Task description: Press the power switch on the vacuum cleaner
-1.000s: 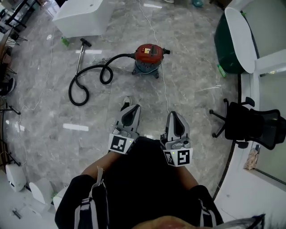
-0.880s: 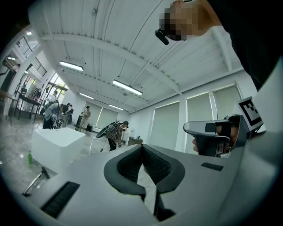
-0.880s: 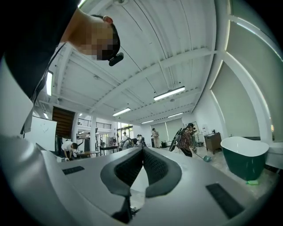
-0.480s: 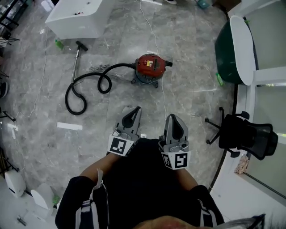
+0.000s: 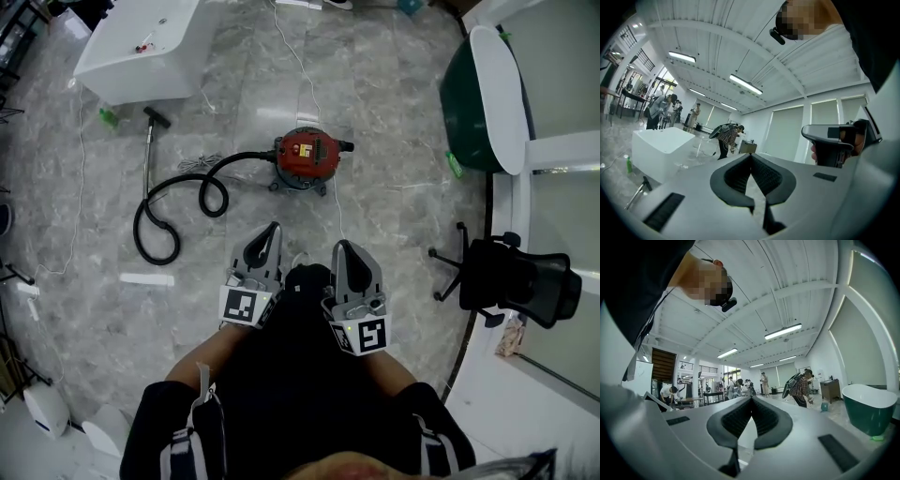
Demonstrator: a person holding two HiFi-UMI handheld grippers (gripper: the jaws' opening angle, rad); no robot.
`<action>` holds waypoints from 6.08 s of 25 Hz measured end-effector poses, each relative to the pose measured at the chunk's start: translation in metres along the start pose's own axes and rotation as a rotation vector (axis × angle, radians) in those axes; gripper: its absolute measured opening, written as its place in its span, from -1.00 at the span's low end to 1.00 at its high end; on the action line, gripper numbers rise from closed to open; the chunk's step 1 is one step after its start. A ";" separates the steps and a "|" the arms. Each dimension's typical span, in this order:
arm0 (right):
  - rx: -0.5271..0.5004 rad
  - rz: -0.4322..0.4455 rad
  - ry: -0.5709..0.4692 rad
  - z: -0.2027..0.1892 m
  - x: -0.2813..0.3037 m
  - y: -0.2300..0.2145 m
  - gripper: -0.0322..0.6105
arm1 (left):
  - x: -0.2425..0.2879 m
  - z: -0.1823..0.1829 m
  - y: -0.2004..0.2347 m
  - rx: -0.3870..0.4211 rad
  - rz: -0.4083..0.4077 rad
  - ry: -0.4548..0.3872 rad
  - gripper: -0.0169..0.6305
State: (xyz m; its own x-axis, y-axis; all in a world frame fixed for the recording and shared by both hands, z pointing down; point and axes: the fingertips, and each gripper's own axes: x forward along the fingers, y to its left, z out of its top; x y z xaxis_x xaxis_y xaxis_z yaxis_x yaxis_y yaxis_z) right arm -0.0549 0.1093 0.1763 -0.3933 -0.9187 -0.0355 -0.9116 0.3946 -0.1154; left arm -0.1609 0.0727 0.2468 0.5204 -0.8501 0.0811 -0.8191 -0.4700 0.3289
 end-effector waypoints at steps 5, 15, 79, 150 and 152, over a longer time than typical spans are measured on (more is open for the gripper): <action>-0.027 0.017 -0.017 0.005 0.016 -0.020 -0.85 | 0.032 0.007 -0.019 0.003 -0.051 -0.023 -0.89; -0.023 0.052 -0.054 0.010 0.045 -0.070 -0.84 | 0.089 -0.010 -0.010 0.052 -0.002 0.020 -0.89; -0.054 0.106 0.127 -0.177 0.159 -0.187 -0.84 | 0.318 -0.359 0.141 0.126 0.128 0.588 -0.89; 0.089 -0.186 0.266 -0.339 0.141 -0.290 -0.84 | 0.387 -0.580 0.246 0.017 0.126 0.824 -0.89; 0.082 -0.191 0.273 -0.341 0.137 -0.294 -0.84 | 0.384 -0.580 0.252 0.010 0.129 0.837 -0.89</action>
State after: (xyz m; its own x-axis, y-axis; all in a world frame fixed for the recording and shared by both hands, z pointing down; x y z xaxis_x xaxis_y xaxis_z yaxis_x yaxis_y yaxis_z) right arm 0.1184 -0.1287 0.5443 -0.2437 -0.9343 0.2600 -0.9636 0.2030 -0.1737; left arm -0.0270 -0.2344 0.9065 0.4264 -0.4428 0.7887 -0.8845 -0.3867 0.2611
